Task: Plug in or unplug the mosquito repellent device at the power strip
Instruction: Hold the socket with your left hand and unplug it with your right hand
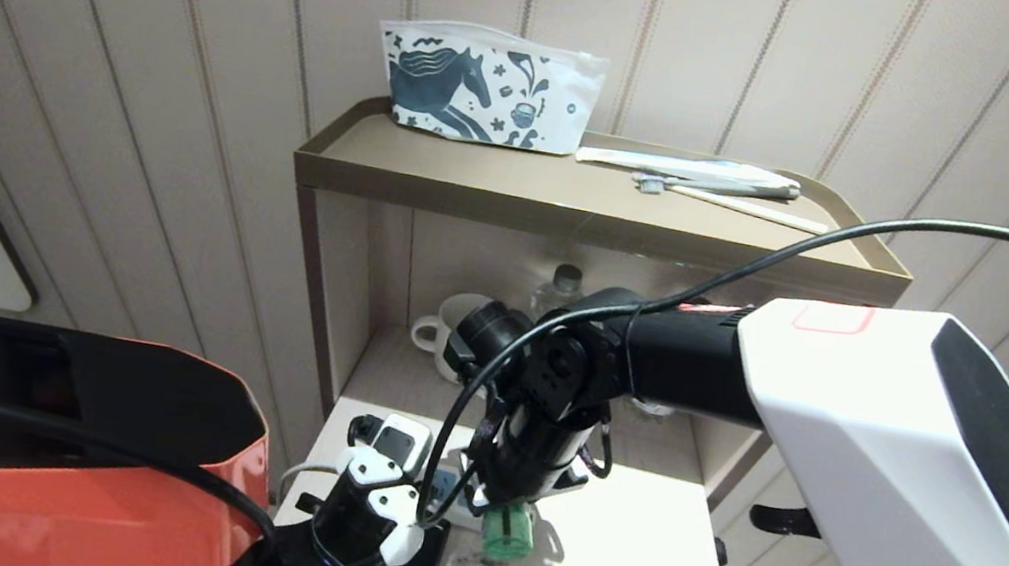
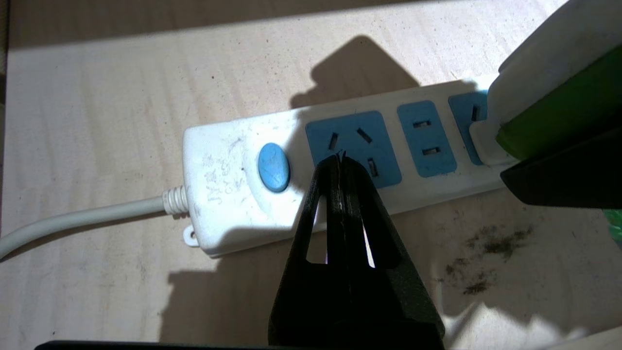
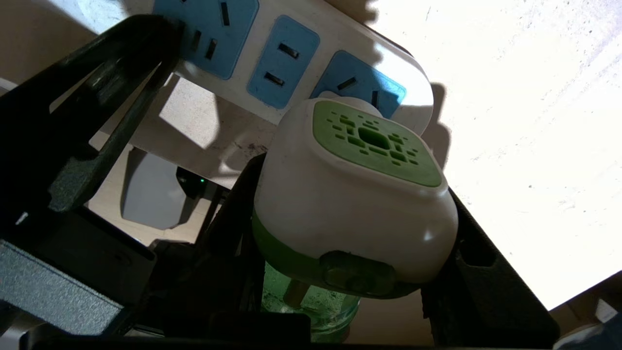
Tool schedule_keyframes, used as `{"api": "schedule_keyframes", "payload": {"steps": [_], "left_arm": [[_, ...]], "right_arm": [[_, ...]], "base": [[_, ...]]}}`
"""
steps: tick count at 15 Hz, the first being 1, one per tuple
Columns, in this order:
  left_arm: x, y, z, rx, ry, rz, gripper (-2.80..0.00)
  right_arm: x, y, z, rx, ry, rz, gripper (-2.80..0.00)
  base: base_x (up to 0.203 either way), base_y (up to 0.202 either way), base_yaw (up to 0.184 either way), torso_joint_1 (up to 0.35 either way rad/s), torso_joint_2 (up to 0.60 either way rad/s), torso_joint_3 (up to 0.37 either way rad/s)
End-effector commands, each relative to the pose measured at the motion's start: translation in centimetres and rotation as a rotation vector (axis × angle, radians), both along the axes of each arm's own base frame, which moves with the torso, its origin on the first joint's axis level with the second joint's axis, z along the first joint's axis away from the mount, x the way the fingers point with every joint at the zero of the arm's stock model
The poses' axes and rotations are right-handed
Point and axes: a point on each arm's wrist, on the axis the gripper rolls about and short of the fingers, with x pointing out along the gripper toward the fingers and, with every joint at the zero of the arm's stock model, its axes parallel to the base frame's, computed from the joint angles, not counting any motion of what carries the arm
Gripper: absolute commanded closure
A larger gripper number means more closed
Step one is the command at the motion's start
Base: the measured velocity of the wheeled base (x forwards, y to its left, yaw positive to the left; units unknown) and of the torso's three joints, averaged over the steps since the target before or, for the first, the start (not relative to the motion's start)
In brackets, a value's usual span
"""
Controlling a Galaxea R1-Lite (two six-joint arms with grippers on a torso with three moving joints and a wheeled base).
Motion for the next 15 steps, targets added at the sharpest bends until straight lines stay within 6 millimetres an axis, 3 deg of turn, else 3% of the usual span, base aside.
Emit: {"api": "schedule_keyframes", "payload": {"steps": [1,4,8,12,15], "left_arm": [[-0.1,0.0,-0.9,0.014,0.012,0.001,0.0],[-0.1,0.1,-1.0,0.014,0.012,0.001,0.0],[-0.3,0.2,-1.2,0.024,0.017,-0.003,0.0],[-0.2,0.1,-1.5,0.017,0.013,-0.001,0.0],[-0.3,0.4,1.8,-0.058,-0.066,0.001,0.0]], "right_arm": [[-0.2,0.0,0.6,-0.003,-0.018,0.025,0.0],[-0.6,0.2,1.2,-0.086,-0.103,0.051,0.0],[-1.8,-0.1,3.5,-0.12,-0.183,0.088,0.0],[-1.6,-0.1,2.6,-0.139,-0.156,0.079,0.0],[-1.6,-1.1,4.1,-0.111,-0.175,0.055,0.0]], "base": [[0.0,0.0,0.0,0.0,0.0,0.0],[0.0,0.0,0.0,0.0,0.0,0.0],[0.0,0.0,0.0,0.0,0.0,0.0],[0.0,0.0,0.0,0.0,0.0,0.0],[0.0,0.0,0.0,0.0,0.0,0.0]]}}
